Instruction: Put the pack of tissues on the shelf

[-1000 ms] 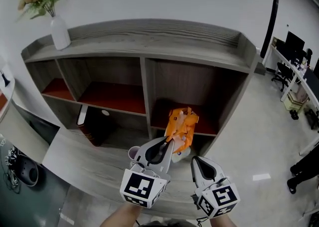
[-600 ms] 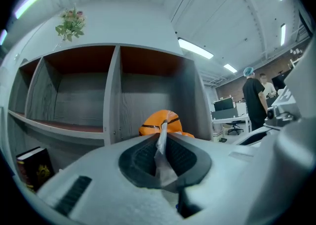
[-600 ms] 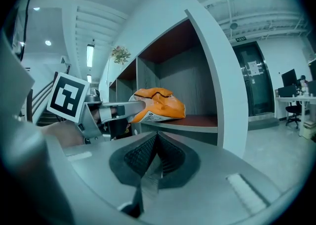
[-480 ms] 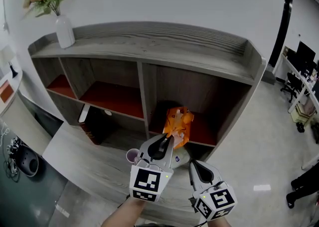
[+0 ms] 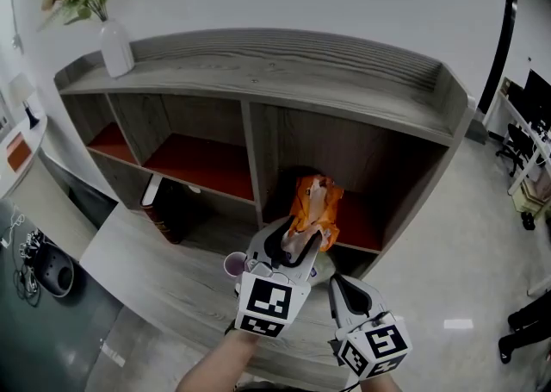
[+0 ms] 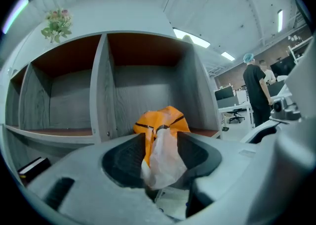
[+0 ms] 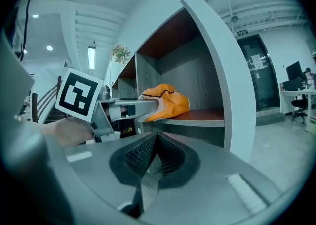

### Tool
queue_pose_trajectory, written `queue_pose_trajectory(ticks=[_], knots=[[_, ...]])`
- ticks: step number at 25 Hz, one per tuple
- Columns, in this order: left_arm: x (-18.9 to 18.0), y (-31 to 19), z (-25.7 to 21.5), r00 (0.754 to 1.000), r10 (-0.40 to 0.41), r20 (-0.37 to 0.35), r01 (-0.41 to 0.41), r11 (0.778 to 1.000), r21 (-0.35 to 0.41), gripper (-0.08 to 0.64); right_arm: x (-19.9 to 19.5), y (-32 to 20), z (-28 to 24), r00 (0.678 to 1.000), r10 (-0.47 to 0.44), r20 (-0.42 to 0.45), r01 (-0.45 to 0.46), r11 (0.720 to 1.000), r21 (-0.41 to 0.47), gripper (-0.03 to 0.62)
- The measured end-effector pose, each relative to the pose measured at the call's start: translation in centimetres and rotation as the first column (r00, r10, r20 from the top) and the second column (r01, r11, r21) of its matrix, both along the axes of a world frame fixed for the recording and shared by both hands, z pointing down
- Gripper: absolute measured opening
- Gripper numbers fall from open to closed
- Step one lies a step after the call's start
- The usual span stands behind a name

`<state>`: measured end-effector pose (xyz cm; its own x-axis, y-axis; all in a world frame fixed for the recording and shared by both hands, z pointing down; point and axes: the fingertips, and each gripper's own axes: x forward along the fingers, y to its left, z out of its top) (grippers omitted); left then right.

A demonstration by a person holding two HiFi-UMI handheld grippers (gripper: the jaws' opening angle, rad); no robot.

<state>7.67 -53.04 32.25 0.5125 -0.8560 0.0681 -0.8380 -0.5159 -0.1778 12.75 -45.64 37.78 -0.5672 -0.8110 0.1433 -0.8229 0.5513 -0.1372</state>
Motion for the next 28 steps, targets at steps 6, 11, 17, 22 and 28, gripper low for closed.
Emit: queue_pose_trajectory(ticks=[6,11,17,22,28], knots=[[-0.7,1.3,-0.7,0.999,0.022,-0.042,-0.021,0.999,0.027,0.232,0.3,0.3,0.2,1.0,0.021,0.008,-0.021,1.0,-0.002,-0.002],[-1.6,3.2,-0.8,0.994,0.049,-0.099,-0.046,0.998,0.031,0.222,0.2,0.8,0.1,0.999,0.038,0.009,-0.038,0.999,0.002,-0.002],[-2.7,5.0,0.5,0.986,0.093,-0.139,-0.095,0.995,-0.008,0.125,-0.5,1.7,0.3,0.999,0.049,0.005,-0.049,0.999,0.001,-0.002],[-3.6,6.5,1.3,0.985,0.106,-0.135,-0.111,0.993,-0.035,0.057,-1.5,2.6,0.4,0.999,0.049,-0.002,-0.049,0.999,-0.001,-0.002],[-3.8,8.1,2.6,0.984,0.114,-0.134,-0.124,0.99,-0.072,0.014,-1.6,3.4,0.6,0.998,0.057,-0.008,-0.057,0.998,0.001,-0.002]])
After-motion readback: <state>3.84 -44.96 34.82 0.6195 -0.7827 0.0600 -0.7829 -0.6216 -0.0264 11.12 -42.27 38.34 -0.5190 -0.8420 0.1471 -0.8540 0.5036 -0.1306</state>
